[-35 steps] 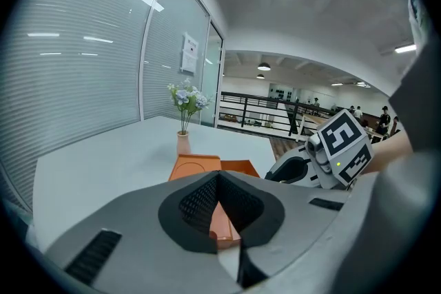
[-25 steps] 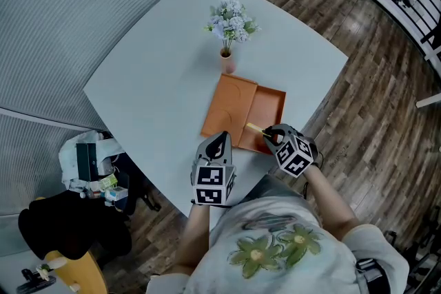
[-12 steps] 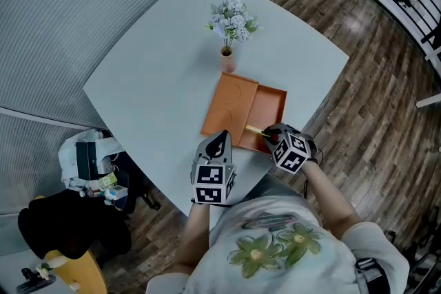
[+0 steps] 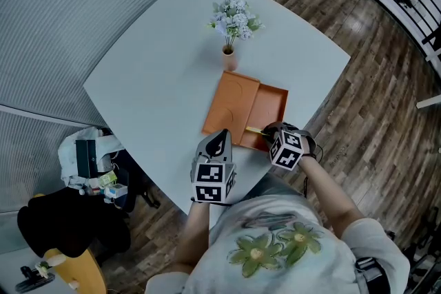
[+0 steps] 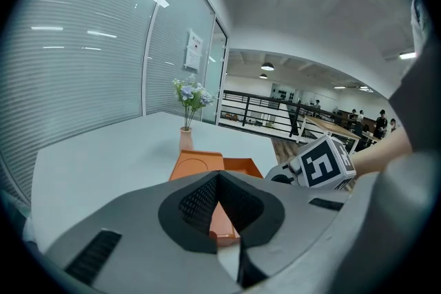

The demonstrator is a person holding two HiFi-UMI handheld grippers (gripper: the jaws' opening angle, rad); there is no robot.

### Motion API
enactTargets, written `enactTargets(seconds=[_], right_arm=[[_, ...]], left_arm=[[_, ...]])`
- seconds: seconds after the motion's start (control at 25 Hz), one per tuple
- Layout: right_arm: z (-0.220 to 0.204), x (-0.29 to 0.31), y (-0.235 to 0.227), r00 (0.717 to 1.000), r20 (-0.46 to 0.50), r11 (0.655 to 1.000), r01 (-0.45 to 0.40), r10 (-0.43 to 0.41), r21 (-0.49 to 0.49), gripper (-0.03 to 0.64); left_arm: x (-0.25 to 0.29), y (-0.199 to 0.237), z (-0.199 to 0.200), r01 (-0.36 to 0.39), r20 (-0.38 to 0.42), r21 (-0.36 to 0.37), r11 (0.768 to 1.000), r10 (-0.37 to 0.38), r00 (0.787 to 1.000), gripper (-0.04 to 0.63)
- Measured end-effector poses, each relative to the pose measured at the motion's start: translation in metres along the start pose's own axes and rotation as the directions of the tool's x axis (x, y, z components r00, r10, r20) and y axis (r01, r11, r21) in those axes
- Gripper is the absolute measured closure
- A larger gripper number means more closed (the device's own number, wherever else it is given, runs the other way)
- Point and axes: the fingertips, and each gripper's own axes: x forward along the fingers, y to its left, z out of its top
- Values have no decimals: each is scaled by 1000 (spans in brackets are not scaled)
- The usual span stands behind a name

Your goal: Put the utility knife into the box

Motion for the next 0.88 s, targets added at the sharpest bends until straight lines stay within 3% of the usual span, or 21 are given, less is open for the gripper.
enactTargets(seconds=[0.88], right_arm=[[-7,26,15,985,-165,985,-79,53,-153,546]], left_arm=[[-2,3,-6,-2,-16,3,1000,2,1000,595]])
